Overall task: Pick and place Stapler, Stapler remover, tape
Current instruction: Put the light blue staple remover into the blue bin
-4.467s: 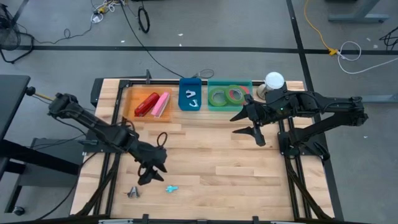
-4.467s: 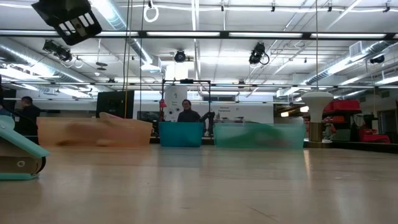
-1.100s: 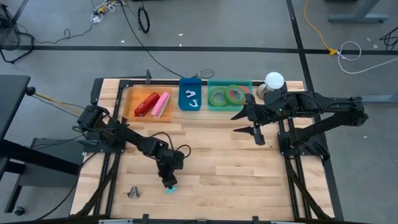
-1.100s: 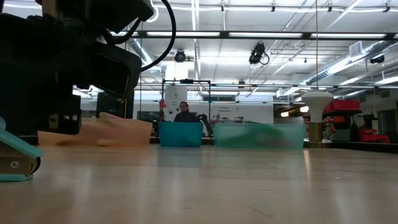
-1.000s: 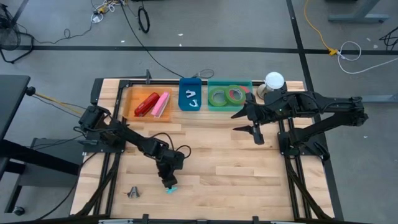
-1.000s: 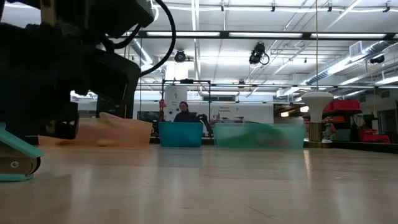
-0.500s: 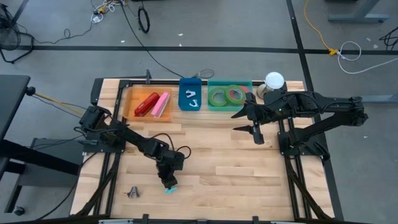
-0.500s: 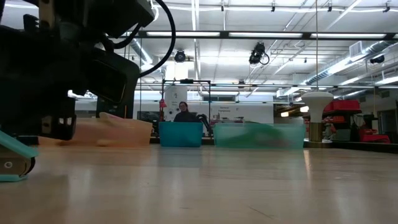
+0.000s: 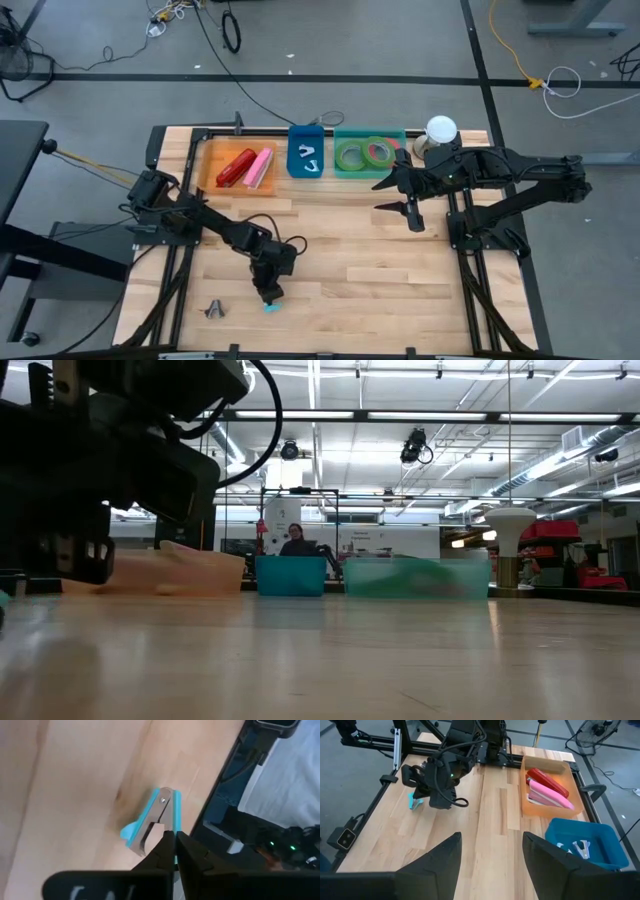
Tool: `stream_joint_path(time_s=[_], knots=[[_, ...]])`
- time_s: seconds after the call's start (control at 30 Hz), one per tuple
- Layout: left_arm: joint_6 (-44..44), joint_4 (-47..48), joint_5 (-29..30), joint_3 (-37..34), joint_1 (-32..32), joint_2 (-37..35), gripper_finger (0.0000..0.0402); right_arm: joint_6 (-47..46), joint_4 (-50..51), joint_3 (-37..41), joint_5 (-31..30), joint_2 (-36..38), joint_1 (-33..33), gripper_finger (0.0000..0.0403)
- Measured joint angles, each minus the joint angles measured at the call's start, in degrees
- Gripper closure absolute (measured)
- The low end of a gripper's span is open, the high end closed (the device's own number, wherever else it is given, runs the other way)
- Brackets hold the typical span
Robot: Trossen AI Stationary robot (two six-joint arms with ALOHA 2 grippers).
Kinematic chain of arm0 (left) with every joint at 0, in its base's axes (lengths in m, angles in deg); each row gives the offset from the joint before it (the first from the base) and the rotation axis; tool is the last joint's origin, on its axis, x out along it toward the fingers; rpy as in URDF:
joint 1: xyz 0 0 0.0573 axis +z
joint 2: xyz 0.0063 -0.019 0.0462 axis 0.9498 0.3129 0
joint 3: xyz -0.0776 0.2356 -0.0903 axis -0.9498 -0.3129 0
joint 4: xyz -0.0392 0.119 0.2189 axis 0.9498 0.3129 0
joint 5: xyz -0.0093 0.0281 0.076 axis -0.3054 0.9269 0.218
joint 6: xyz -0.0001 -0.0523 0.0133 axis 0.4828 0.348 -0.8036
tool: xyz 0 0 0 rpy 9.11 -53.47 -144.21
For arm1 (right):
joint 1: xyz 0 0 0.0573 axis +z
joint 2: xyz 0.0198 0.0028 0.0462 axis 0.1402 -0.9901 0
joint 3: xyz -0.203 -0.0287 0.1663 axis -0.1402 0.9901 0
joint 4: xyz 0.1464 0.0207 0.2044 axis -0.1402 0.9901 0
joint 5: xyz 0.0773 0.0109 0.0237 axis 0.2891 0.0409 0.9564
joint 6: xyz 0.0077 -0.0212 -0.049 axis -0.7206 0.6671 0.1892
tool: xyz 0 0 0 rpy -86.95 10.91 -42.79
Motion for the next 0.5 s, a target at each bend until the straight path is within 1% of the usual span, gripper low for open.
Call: stream_joint_path(time_s=[0.13,0.3,0.5], knots=[[0.0,-0.3,-2.1,0.0,0.7,0.0,0.0395,0.0,0.0,0.0,0.0,0.0,0.0,0.0192],[0.1,-2.3,-4.2,0.0,2.0,0.0,0.0397,0.0,0.0,0.0,0.0,0.0,0.0,0.0192],[-1.5,-2.4,-5.7,0.0,5.2,-2.3,0.0399,0.1,0.0,0.0,0.0,0.0,0.0,0.0192]])
